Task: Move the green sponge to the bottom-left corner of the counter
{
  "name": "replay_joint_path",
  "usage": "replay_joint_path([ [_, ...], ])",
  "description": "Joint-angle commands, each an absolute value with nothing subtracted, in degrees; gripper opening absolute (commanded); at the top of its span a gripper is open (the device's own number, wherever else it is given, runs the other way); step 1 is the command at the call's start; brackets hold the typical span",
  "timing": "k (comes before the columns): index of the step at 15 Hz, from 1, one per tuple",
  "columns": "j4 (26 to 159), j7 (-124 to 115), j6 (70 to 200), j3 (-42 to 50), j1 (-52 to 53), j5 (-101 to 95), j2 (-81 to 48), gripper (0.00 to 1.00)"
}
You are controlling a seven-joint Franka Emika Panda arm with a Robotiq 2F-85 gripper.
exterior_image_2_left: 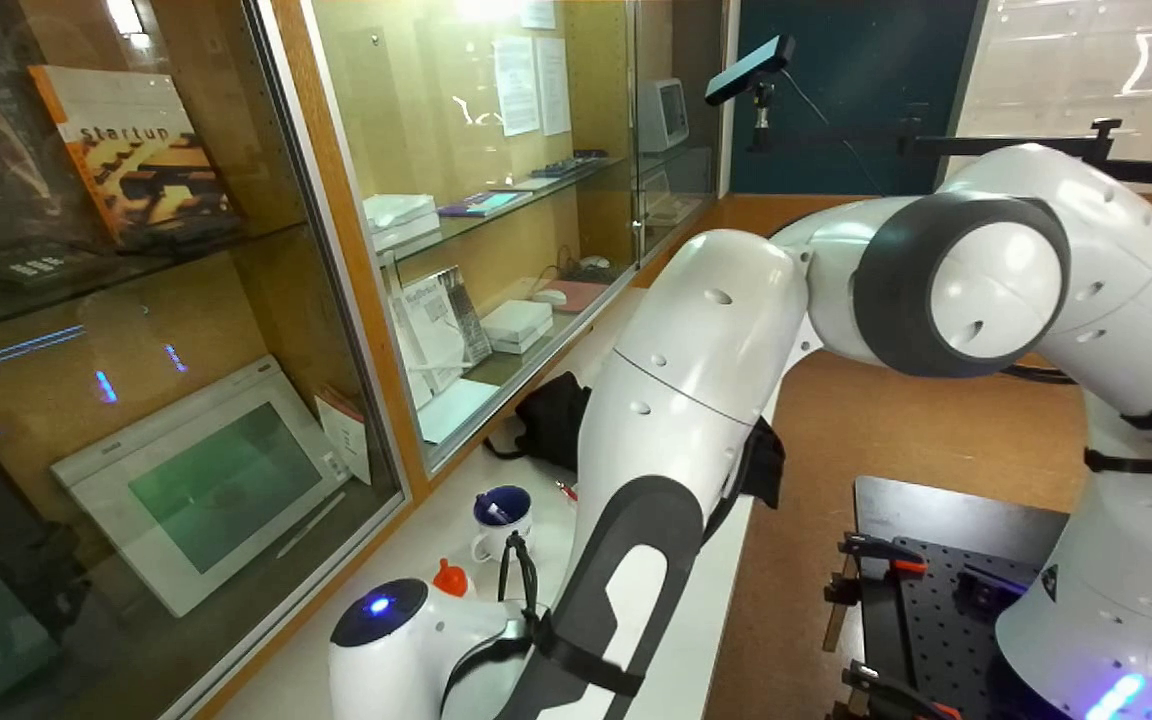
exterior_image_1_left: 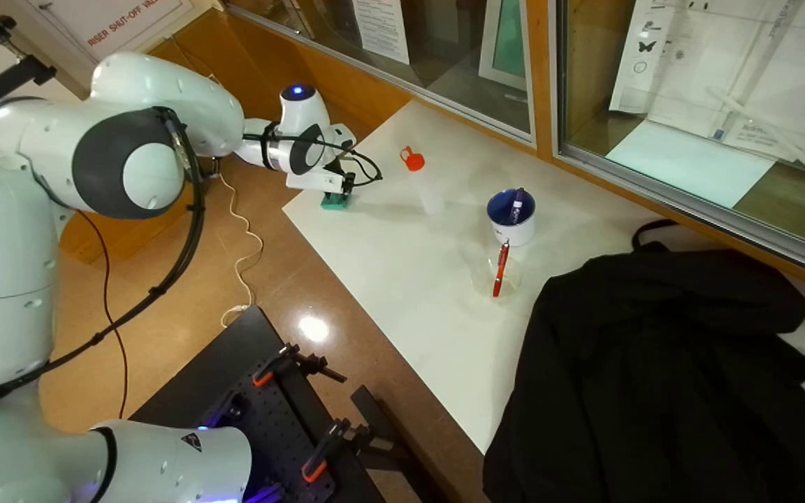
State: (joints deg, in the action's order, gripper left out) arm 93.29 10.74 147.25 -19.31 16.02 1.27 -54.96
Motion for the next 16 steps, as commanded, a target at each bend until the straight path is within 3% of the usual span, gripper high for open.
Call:
replay_joint_path([
  [1,94.7,10.4,146.0,-19.3,16.5,1.0,-51.9,0.83],
  [4,96.7,9.6,146.6,-19.2,16.9,1.0,-48.8,1.0],
  [16,102.8,-13.9,141.9,-7.0,26.2,-4.3,-35.7,1.0],
])
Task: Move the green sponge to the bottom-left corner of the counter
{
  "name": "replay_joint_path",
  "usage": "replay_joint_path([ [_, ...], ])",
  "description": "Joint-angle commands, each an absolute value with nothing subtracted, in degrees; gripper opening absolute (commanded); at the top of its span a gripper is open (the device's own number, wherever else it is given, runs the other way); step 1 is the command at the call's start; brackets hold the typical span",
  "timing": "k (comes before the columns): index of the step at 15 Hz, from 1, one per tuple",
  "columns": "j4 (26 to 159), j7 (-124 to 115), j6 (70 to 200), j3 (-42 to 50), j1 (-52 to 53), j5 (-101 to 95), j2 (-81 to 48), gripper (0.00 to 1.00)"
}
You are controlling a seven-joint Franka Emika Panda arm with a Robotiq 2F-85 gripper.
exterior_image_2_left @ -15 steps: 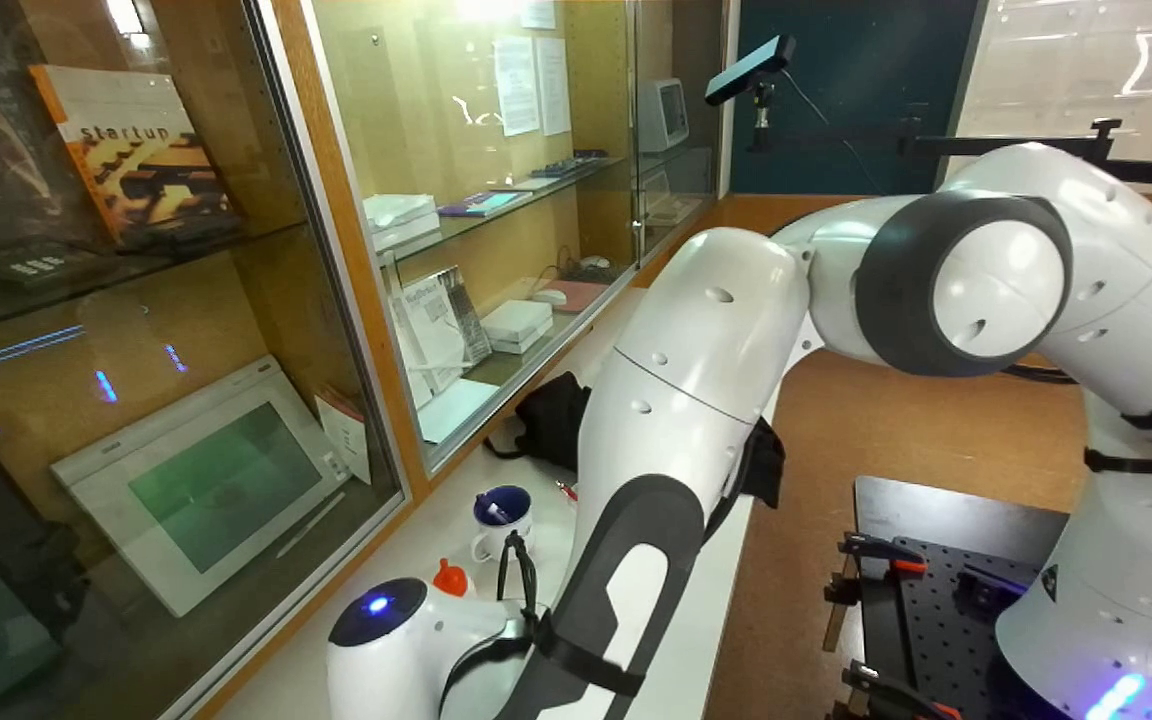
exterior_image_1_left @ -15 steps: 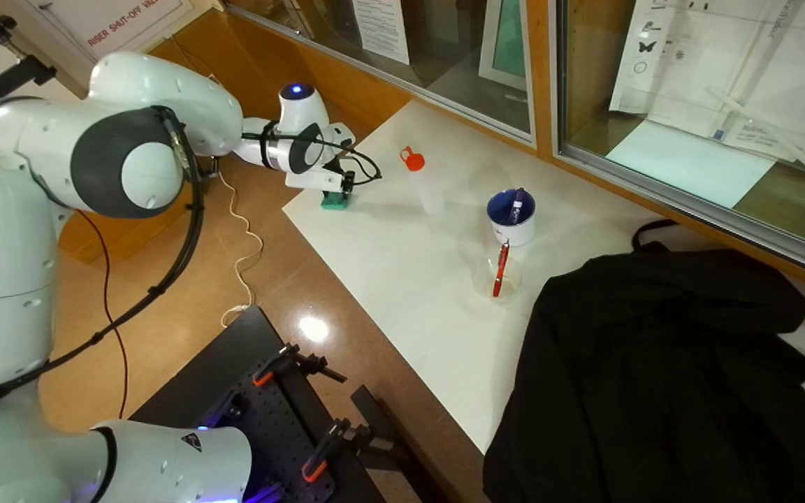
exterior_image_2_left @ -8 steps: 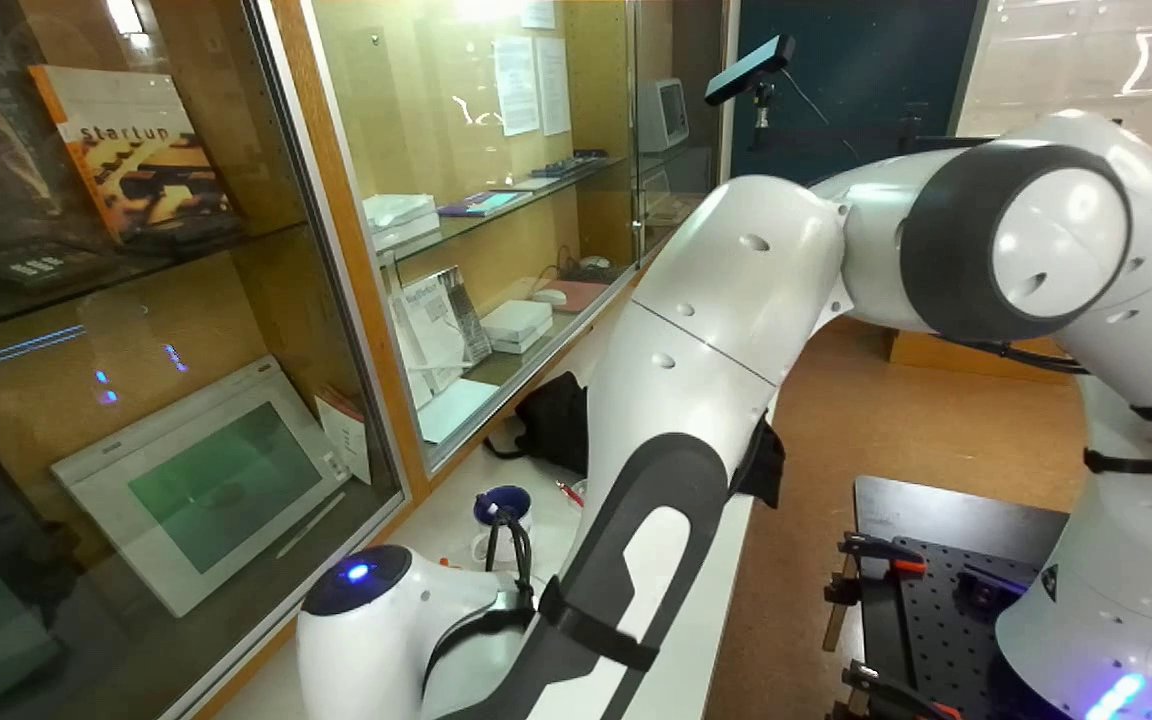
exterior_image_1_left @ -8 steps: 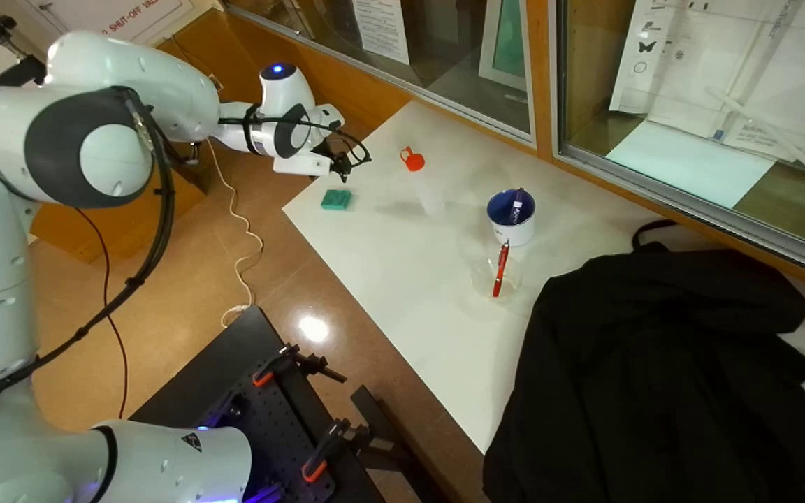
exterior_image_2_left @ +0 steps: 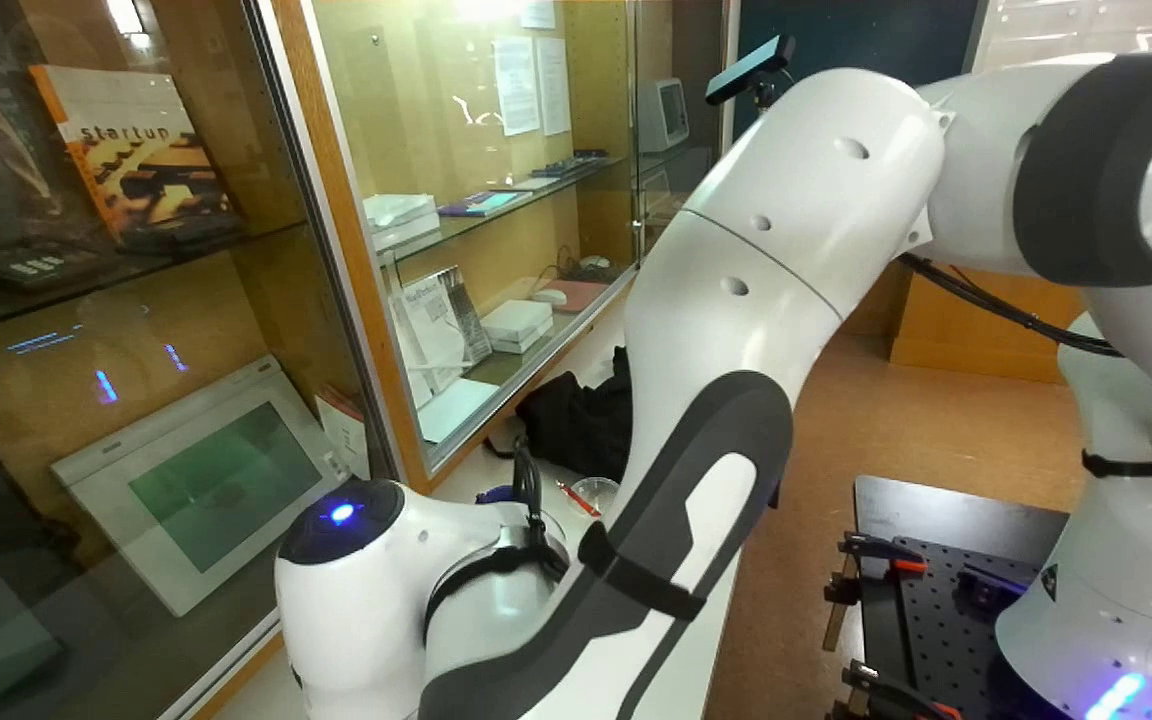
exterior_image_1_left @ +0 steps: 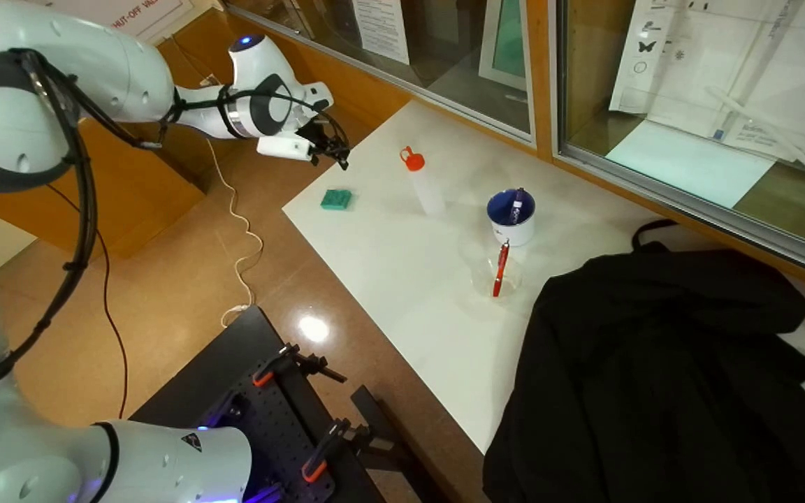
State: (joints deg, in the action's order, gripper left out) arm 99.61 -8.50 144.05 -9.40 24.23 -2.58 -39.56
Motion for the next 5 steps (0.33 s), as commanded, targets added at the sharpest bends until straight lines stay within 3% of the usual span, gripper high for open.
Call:
replay_joint_path([
  [1,103.0,-15.2,141.4,-6.6,26.5,-4.8,-35.2,1.0],
  [5,103.7,-18.6,140.9,-6.0,27.0,-5.8,-34.2,1.0],
])
